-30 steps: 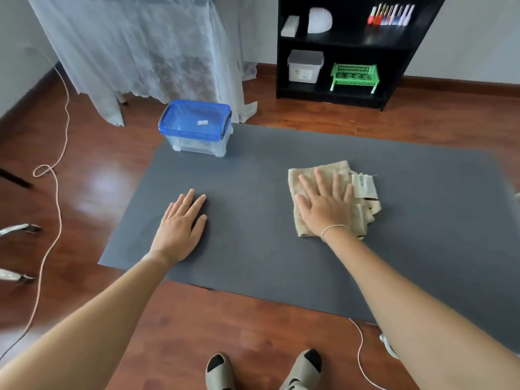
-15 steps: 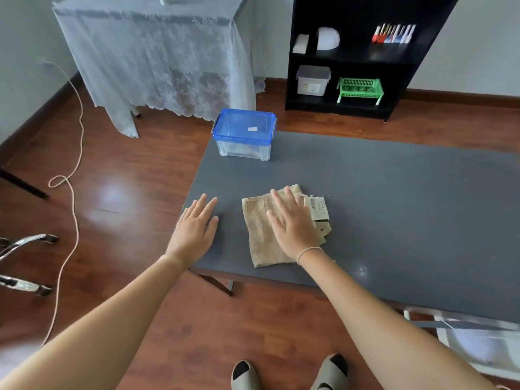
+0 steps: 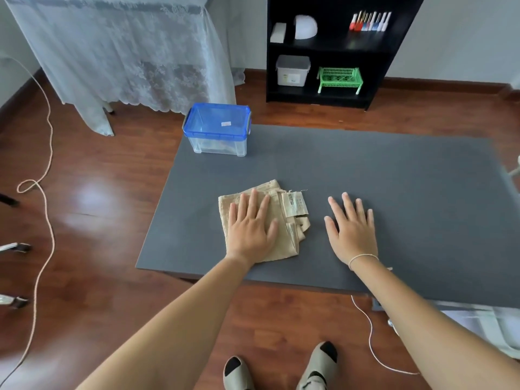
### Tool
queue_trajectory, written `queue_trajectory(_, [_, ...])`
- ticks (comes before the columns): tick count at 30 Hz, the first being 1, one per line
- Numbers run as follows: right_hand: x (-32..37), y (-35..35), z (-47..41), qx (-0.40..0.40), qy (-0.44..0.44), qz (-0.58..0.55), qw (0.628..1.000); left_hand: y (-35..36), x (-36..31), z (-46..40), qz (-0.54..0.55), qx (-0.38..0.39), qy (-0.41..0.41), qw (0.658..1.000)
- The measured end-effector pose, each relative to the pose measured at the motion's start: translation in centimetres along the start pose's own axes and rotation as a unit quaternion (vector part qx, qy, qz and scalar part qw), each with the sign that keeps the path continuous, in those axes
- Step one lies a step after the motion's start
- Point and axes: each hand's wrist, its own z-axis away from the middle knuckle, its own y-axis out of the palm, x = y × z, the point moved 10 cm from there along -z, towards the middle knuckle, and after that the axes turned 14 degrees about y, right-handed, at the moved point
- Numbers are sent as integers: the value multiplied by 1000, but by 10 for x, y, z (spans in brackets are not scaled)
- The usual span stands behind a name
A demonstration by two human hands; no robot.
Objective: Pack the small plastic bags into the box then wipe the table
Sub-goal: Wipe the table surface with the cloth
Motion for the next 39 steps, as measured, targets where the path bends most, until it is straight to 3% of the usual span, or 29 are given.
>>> queue_trajectory(8, [1,-2,2,6,-4,1,1000,-11,25,15,-60,40,69,995])
queue_trajectory(17, [0,-2,1,-12,-3,-6,1000,-45,111,52,-98,68,71,990])
queue_trajectory(31, [0,-4,1,-21,-3,-1,1000,-45,114,52,-90,62,73,991])
queue_trajectory(39, [0,-3,1,-4,-7,-15,1000,-53,101,47,-57,33,32,997])
